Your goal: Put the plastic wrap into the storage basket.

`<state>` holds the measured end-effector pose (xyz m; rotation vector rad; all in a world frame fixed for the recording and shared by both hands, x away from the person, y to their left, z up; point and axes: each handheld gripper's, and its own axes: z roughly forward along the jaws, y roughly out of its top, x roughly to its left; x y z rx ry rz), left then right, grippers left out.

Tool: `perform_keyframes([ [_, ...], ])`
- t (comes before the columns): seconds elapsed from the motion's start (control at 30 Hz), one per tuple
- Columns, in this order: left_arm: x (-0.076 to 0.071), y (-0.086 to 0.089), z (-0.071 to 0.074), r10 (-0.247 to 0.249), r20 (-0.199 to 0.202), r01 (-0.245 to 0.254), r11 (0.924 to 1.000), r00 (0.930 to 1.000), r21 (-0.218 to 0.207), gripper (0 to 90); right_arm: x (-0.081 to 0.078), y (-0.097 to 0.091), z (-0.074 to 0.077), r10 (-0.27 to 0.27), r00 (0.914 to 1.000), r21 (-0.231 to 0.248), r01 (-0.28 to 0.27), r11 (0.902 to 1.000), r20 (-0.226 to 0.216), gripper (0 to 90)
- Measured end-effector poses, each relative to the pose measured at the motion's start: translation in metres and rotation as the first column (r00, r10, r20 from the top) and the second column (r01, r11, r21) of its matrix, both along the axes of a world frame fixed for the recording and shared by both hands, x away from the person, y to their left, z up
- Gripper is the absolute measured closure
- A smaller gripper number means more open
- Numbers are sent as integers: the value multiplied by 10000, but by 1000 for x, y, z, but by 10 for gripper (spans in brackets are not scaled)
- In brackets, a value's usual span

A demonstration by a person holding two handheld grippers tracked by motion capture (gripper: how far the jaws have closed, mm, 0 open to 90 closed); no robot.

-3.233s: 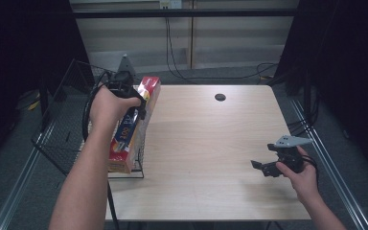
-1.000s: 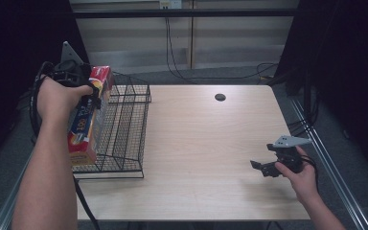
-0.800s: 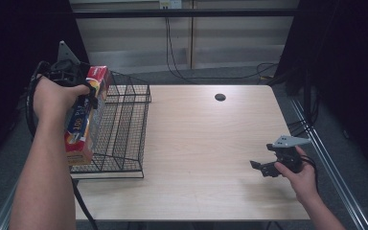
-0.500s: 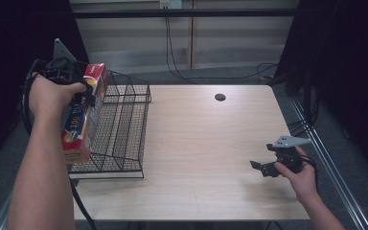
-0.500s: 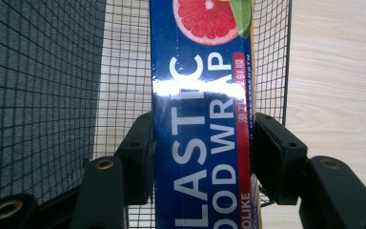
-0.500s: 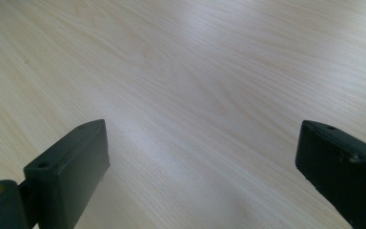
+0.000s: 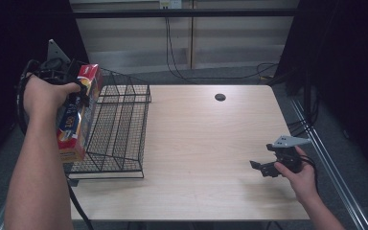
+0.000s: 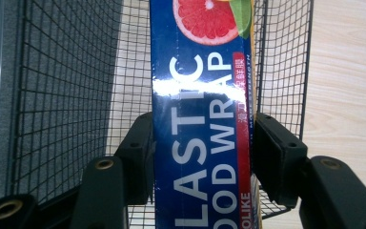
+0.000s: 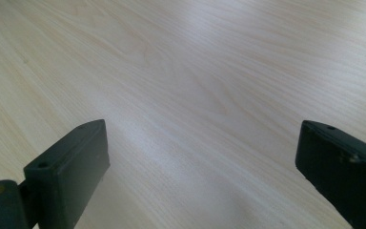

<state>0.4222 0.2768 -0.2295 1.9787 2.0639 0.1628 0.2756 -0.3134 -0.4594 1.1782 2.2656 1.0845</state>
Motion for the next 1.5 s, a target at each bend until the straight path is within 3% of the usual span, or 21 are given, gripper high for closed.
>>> perform_keyframes([
  [0.07, 1, 2, -1, -67, -53, 68, 9996, 10000, 276, 467, 0, 0, 0, -15, 10000, -37, 15, 10000, 28, 38],
  [0.27, 2, 2, -10, 246, -69, -245, 9997, 9997, 72, 466, 0, 1, 0, -1, 10000, -23, 1, 10000, -15, 38],
  [0.4, 3, 4, -16, 201, -177, -196, 9993, 9996, 307, 465, 0, 0, 0, 11, 10000, -7, -11, 10000, -21, 38],
  [0.43, 4, 3, -18, 395, -196, -391, 9990, 9990, 203, 464, 0, 1, 0, 4, 10000, 1, -4, 10000, -51, 38],
  [0.53, 5, 5, -19, 247, -215, -240, 9992, 9995, 333, 464, 0, 1, -1, 43, 10000, -31, -43, 10000, -20, 38],
  [0.57, 5, 4, -21, 525, -176, -522, 9985, 9985, 185, 464, 0, 2, -1, 32, 10000, -36, -32, 10000, -15, 38],
  [0.67, 7, 6, -24, 379, -201, -370, 9985, 9991, 415, 463, 0, 2, -1, 56, 10000, -33, -56, 10000, -69, 38],
  [0.8, 9, 6, -28, 572, -234, -564, 9979, 9981, 315, 463, 0, 2, -1, 58, 10000, -59, -59, 10000, -31, 38],
  [0.87, 10, 8, -32, 490, -344, -473, 9977, 9982, 486, 462, -1, 2, -1, 34, 10000, -62, -34, 10000, -1, 38],
  [1.5, 14, 8, -46, 576, -478, -562, 9980, 9972, 297, 454, 0, 2, -2, 96, 9999, -58, -96, 9999, -105, 38],
])
